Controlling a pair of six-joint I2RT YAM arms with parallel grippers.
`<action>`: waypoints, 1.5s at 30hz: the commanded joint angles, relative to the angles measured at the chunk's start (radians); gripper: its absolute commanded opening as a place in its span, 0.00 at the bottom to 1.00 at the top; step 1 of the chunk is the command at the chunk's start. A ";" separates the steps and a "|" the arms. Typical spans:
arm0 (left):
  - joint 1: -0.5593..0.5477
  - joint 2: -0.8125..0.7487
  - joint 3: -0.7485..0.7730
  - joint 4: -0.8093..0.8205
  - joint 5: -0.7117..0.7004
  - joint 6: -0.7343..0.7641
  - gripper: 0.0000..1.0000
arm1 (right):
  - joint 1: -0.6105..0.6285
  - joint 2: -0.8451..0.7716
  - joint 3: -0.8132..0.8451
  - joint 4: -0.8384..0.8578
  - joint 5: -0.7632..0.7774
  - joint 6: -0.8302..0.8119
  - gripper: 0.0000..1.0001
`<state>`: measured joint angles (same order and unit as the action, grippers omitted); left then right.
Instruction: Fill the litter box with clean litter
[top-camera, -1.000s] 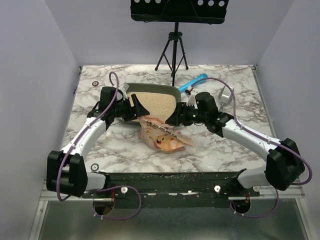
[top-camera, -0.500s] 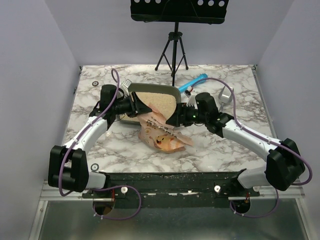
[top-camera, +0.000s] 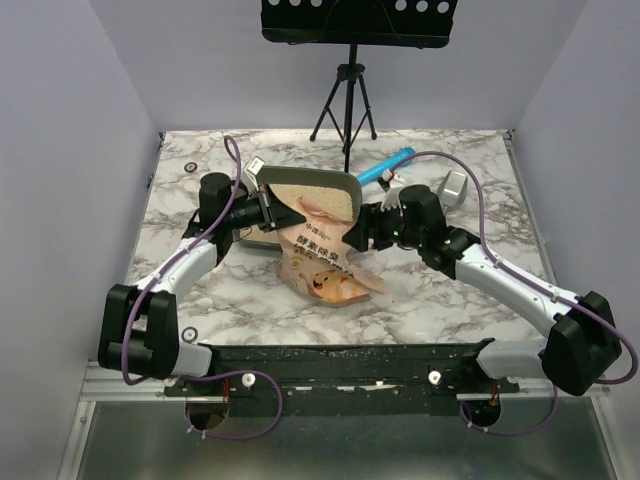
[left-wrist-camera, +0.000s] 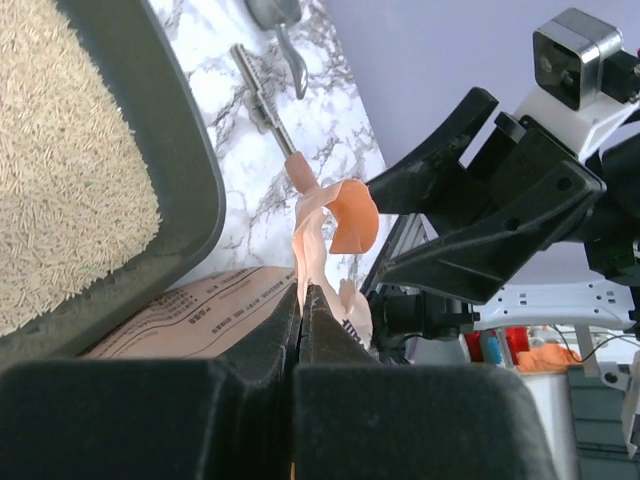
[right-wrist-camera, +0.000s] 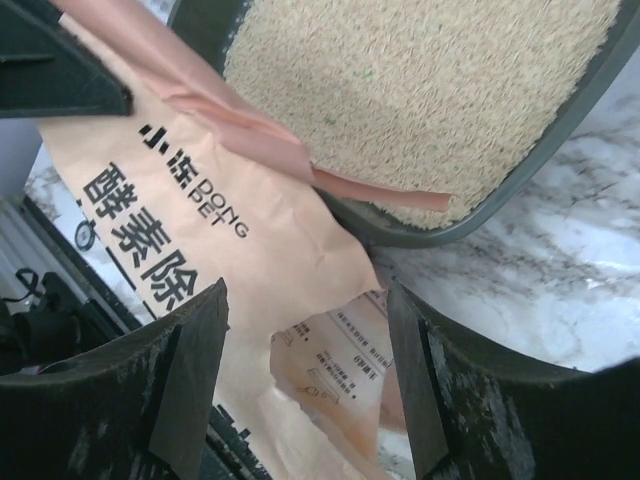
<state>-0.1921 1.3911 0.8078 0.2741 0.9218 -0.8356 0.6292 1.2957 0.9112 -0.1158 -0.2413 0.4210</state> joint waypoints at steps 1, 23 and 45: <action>-0.001 -0.108 -0.041 0.181 0.048 -0.002 0.00 | 0.007 -0.026 0.055 -0.025 0.086 -0.117 0.73; -0.001 -0.317 -0.311 0.700 -0.020 -0.148 0.00 | 0.007 0.040 0.019 0.175 -0.322 -0.157 0.77; -0.187 -0.425 0.293 -0.738 -0.311 0.900 0.62 | 0.110 -0.085 0.052 -0.108 -0.110 -0.332 0.01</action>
<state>-0.2928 0.9668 0.9680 -0.1066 0.7864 -0.2344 0.6739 1.2228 0.9306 -0.1146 -0.4873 0.1642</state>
